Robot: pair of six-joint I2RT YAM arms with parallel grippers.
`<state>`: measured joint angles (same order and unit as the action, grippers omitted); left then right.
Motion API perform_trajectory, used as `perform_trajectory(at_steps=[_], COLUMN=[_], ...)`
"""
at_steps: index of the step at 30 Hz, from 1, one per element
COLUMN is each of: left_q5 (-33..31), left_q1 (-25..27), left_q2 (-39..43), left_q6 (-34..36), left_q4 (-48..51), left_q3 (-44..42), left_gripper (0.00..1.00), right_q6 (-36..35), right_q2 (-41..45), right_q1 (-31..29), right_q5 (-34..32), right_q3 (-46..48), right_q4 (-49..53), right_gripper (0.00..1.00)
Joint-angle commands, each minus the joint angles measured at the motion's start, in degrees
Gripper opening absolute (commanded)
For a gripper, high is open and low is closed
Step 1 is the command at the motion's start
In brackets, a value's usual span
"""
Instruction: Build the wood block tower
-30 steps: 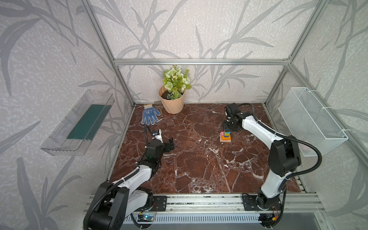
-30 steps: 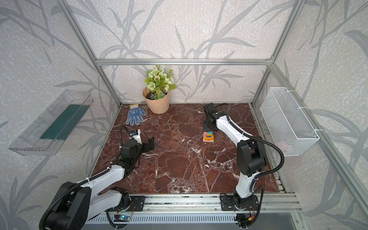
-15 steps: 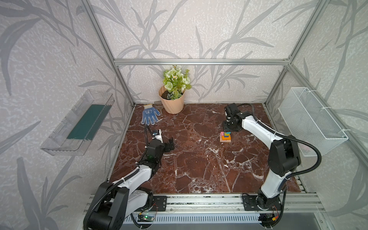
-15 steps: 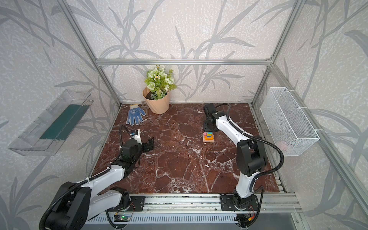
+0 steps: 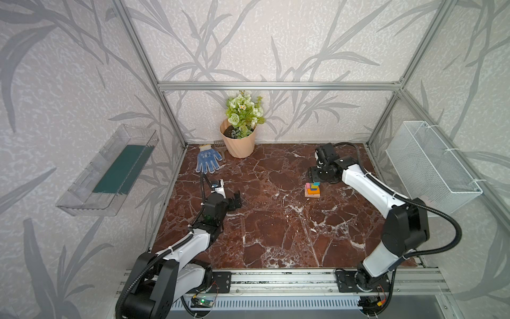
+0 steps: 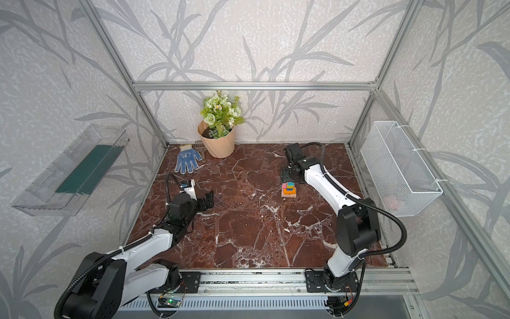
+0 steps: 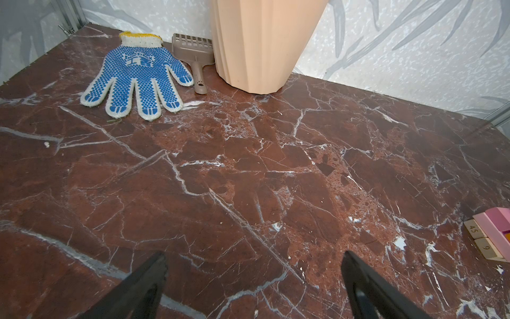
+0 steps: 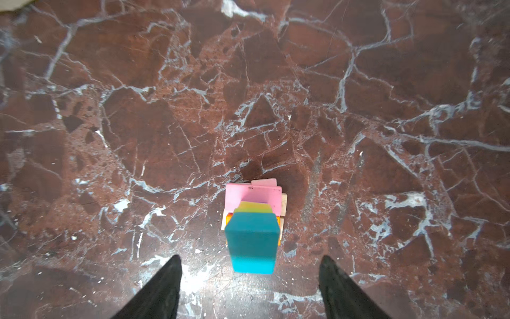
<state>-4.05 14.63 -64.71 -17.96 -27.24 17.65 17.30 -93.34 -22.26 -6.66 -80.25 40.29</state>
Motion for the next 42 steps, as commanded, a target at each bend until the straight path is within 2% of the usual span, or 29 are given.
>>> perform_trajectory(at_steps=[1, 5, 10, 14, 15, 18, 20, 22, 24, 25, 26, 28, 30, 32, 34, 35, 37, 39, 41, 42], left_q5=[-0.96, -2.59, -10.75, -13.65, -15.44, -26.04, -32.57, -34.04, -39.29, -41.06, -43.97, -37.85, -33.36, -31.47, -26.78, -28.19, -27.08, -29.1, -27.53, -26.09], left_q1=[0.31, 0.35, 0.09, -0.03, -0.02, -0.37, -0.81, -1.04, -1.74, -2.23, -1.3, -1.01, -1.16, -1.47, -1.81, -1.33, -1.88, -3.25, -5.6, -6.76], left_q2=[-0.51, 0.13, 1.89, 2.92, 2.67, -1.39, -4.59, -8.09, -14.37, -18.45, -20.46, -21.17, -21.83, -22.5, -23.58, -24.17, -24.91, -24.71, -23.6, -23.43], left_q6=[0.47, 0.16, -1.43, 0.63, 1.31, 6.41, 9.38, 12.68, 13.37, 14.58, 14.97, 16.59, 18.83, 21.71, 28.12, 28.08, 27.68, 24.87, 21.55, 20.45], left_q4=[0.79, 0.32, 0.08, 1.79, 1.72, -2.16, -1.47, -0.47, -5.56, -10.52, -9.82, -3.5, -6.81, -8.97, -15.47, -18.78, -22.37, -24.18, -28.14, -31.36], left_q3=[1.55, 1.17, 0.83, 3.79, 4.43, 6.33, 9.06, 10.54, 9.79, 9.11, 11.4, 14.0, 13.15, 12.79, 10.36, 9.67, 8.63, 7.45, 4.26, 2.7], left_gripper=[0.99, 0.99, 1.0, 0.99, 0.99, 1.0, 1.0, 1.0, 1.0, 1.0, 1.0, 1.0, 1.0, 1.0, 1.0, 1.0, 1.0, 1.0, 1.0, 1.0], right_q6=[0.1, 0.28, 0.69, -0.21, -2.56, -10.09, -12.7, -9.56, -6.63, -6.13, -6.5, -7.35, -7.89, -8.0, -8.45, -9.72, -11.03, -12.55, -13.63, -14.36], right_q2=[6.72, 16.34, 29.39, 36.39, 38.13, 45.41, 48.05, 46.69, 43.07, 40.82, 38.26, 32.68, 27.39, 22.07, 18.36, 17.89, 19.0, 17.12, 13.67, 10.64], right_q1=[-0.28, -0.26, 1.12, 3.41, 3.37, 3.64, 6.1, 12.53, 17.92, 18.78, 18.83, 18.84, 18.83, 18.83, 18.84, 18.83, 18.83, 18.83, 18.96, 19.2], right_q5=[-1.2, -2.98, -8.89, -13.75, -14.0, -17.19, -17.13, -12.44, -7.52, -7.78, -9.12, -9.8, -9.87, -9.5, -9.81, -8.29, -6.0, -6.06, -5.47, -4.22], right_q3=[1.65, 7.11, 14.99, 21.2, 24.43, 41.54, 52.56, 56.64, 56.86, 57.0, 57.04, 56.43, 55.47, 57.16, 58.54, 58.94, 58.32, 58.78, 58.89, 59.04], right_q4=[-1.34, -5.87, -12.94, -17.8, -20.91, -42.31, -55.63, -57.64, -55.81, -56.11, -57.12, -58.31, -59.36, -66.56, -73.78, -75.46, -73.54, -78.22, -82.13, -87.9], right_gripper=[0.8, 0.84, 0.99, 0.99, 0.99, 0.99, 0.99, 0.99, 0.99, 0.99, 0.99, 0.99, 0.99, 0.99, 0.99, 0.99, 0.99, 0.99, 0.99, 0.99])
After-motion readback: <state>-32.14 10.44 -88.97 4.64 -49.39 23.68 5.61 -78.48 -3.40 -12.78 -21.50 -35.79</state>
